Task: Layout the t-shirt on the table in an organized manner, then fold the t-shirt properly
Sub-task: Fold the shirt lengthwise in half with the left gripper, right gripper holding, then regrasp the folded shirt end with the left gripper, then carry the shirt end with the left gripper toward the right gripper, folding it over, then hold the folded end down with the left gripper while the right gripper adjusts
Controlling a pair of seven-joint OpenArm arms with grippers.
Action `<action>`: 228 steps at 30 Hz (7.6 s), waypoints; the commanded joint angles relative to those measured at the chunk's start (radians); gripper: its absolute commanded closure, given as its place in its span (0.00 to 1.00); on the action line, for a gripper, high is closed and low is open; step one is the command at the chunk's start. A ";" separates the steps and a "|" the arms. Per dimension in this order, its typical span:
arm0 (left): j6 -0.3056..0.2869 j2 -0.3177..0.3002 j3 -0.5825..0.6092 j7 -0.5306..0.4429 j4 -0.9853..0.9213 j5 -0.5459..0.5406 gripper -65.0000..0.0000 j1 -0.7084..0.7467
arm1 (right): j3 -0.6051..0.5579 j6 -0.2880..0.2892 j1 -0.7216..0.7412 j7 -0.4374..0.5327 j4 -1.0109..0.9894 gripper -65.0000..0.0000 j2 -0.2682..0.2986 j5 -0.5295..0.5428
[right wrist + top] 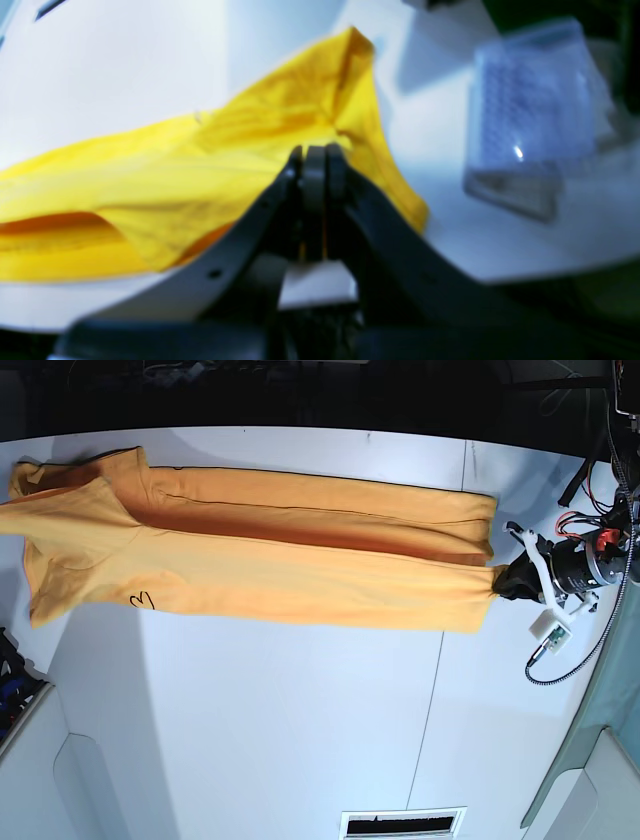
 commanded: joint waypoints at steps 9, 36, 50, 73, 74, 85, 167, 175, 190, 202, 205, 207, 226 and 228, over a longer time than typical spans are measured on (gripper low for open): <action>0.000 -0.015 -0.008 -0.115 0.015 0.058 1.00 -0.011 | -0.018 0.016 0.069 0.037 0.012 1.00 0.020 -0.013; 0.047 0.096 0.073 -0.233 -0.246 0.273 0.74 -0.097 | -0.247 0.000 0.481 0.138 -0.484 0.77 0.020 -0.314; 0.060 0.090 -0.126 -0.026 -0.198 -0.050 0.58 -0.058 | -0.117 0.002 0.464 -0.015 -0.343 0.59 0.025 -0.122; 0.217 0.301 -0.224 -0.207 -0.294 0.158 0.49 0.019 | -0.118 0.002 0.412 -0.012 -0.341 0.59 0.008 -0.123; 0.206 0.305 -0.220 -0.207 -0.299 0.156 0.49 0.019 | -0.118 0.002 0.413 -0.012 -0.341 0.59 0.007 -0.123; 0.109 0.369 -0.143 -0.191 -0.302 0.107 0.49 0.019 | -0.118 0.002 0.410 -0.012 -0.341 0.59 0.003 -0.123; 0.205 0.615 0.765 -0.257 -0.021 0.500 0.51 -0.119 | -0.118 0.002 0.412 0.034 -0.344 0.59 0.003 -0.127; 0.365 0.607 0.629 -0.248 0.057 0.576 0.65 -0.119 | -0.118 0.002 0.412 0.034 -0.344 0.59 0.003 -0.142; 0.360 0.612 0.539 -0.319 -0.177 0.575 1.00 -0.114 | -0.134 -0.017 0.413 0.041 -0.388 0.50 0.072 -0.193; 0.360 0.688 0.632 -0.394 -0.181 0.589 1.00 -0.122 | -0.349 -0.006 0.422 0.115 -0.585 0.31 0.090 -0.145; 0.361 0.716 0.633 -0.394 -0.185 0.599 1.00 -0.122 | -0.350 -0.006 0.430 0.100 -0.585 0.31 0.059 -0.145; 0.361 0.727 0.632 -0.394 -0.196 0.606 1.00 -0.122 | -0.350 0.001 0.430 0.093 -0.585 0.31 0.039 -0.129; 0.361 0.726 0.633 -0.405 -0.301 0.613 1.00 -0.153 | -0.300 0.012 0.438 -0.019 -0.389 0.55 0.018 -0.016; 0.361 0.726 0.633 -0.405 -0.301 0.613 1.00 -0.152 | -0.356 0.012 0.438 0.006 -0.389 0.75 0.011 -0.087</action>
